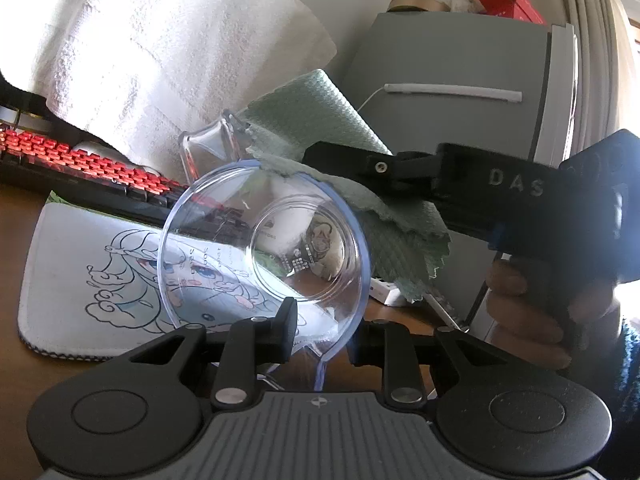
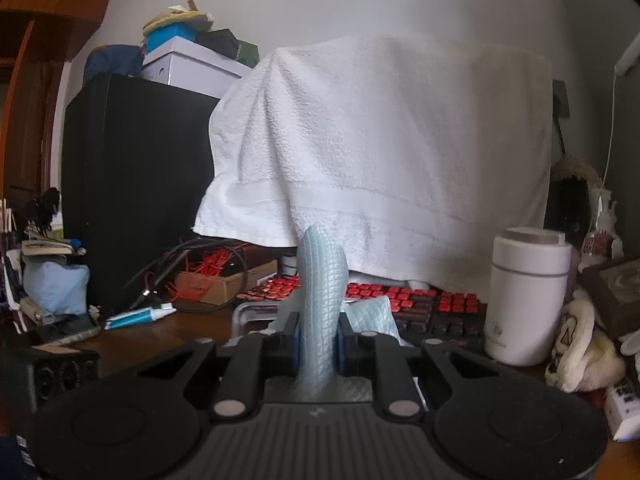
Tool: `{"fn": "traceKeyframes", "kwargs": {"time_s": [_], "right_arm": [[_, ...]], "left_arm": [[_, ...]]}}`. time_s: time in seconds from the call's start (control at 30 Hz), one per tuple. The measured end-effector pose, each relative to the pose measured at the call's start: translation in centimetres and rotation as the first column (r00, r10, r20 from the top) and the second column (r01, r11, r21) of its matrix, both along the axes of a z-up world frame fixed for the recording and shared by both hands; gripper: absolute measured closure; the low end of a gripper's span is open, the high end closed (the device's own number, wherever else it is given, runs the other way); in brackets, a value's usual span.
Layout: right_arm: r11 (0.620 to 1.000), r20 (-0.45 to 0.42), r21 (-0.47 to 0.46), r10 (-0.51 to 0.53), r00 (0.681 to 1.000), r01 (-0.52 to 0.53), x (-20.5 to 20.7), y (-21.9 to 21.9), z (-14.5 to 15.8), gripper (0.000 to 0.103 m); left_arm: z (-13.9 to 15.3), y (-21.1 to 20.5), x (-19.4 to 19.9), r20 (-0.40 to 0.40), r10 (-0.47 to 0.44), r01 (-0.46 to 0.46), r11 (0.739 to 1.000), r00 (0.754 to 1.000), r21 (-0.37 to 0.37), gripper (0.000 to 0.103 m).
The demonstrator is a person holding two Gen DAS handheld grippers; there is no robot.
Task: Clean container
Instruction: 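Lift the cloth up and reposition it on the jug with the right tool, then wipe the cloth across the jug's outer wall with the right tool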
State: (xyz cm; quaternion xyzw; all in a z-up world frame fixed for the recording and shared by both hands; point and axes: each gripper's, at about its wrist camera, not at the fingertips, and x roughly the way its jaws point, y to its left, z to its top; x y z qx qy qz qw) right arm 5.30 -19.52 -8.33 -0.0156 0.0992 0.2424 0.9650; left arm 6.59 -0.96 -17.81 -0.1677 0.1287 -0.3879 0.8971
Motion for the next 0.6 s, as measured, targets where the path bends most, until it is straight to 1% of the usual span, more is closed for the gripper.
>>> {"fn": "traceKeyframes", "kwargs": {"time_s": [0.17,0.3,0.37,0.47,0.6], "right_arm": [[0.996,-0.030,0.035,-0.080,0.996,0.081,1.6,-1.8,-0.1,0.088],[0.991,-0.047,0.084,-0.098,0.994,0.101,1.8,-2.3,-0.4,0.088],[0.990,-0.035,0.080,-0.111,0.993,0.114,1.5,-1.9,-0.6,0.088],[0.992,-0.029,0.089,-0.086,0.996,0.088,0.7,-1.3,-0.8,0.088],[0.997,-0.021,0.078,-0.007,1.000,0.008,-0.5,-0.4,-0.7,0.087]], "left_arm": [[0.0,-0.1,-0.2,0.006,0.000,0.000,1.000,1.000,0.006,0.078],[0.0,0.0,-0.2,0.009,0.000,0.000,1.000,1.000,0.010,0.078],[0.0,0.0,-0.2,0.009,0.000,0.000,1.000,1.000,0.012,0.078],[0.0,0.0,-0.2,0.004,0.001,-0.001,1.000,1.000,0.010,0.078],[0.0,0.0,-0.2,0.001,0.003,-0.003,1.000,1.000,0.008,0.078]]}}
